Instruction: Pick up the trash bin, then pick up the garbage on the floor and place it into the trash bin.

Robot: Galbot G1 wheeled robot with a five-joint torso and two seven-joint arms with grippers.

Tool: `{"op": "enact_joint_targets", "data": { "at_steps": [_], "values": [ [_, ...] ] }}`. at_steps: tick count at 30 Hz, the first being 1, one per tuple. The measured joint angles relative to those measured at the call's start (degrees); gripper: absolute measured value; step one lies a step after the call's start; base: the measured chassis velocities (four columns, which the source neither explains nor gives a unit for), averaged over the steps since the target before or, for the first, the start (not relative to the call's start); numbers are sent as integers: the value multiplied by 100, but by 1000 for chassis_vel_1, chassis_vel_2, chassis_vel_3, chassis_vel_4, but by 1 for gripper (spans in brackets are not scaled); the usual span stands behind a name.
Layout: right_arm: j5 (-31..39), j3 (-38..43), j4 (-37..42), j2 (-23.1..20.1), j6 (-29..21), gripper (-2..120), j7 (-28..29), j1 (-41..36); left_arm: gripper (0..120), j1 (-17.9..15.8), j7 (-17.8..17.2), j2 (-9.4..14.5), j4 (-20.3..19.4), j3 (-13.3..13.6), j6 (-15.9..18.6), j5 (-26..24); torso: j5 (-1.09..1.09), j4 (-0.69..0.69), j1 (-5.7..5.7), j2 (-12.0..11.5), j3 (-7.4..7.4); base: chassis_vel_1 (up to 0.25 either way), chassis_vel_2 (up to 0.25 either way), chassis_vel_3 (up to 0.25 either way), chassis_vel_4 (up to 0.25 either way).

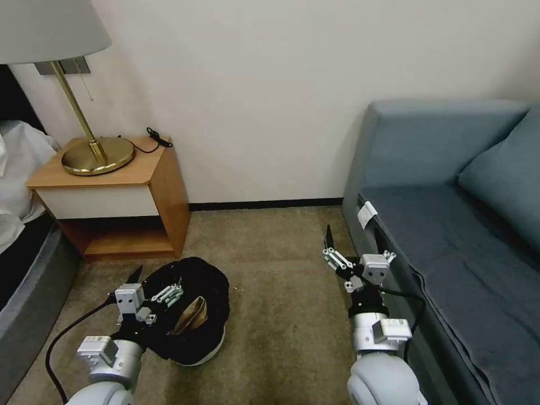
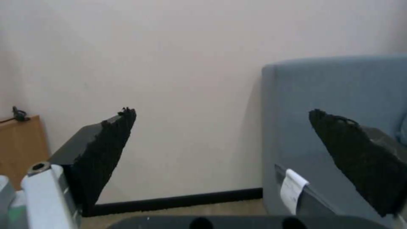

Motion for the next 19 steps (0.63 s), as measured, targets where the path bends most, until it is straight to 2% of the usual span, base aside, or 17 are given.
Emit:
{"op": "enact_joint_targets", "data": {
  "at_steps": [19],
  "values": [
    [56,-36,31,10,-81,100,9,-14,100,-2,-16,11,27,-12,-11,-27,0,0,0,0,0,0,0,0,0]
  ]
}}
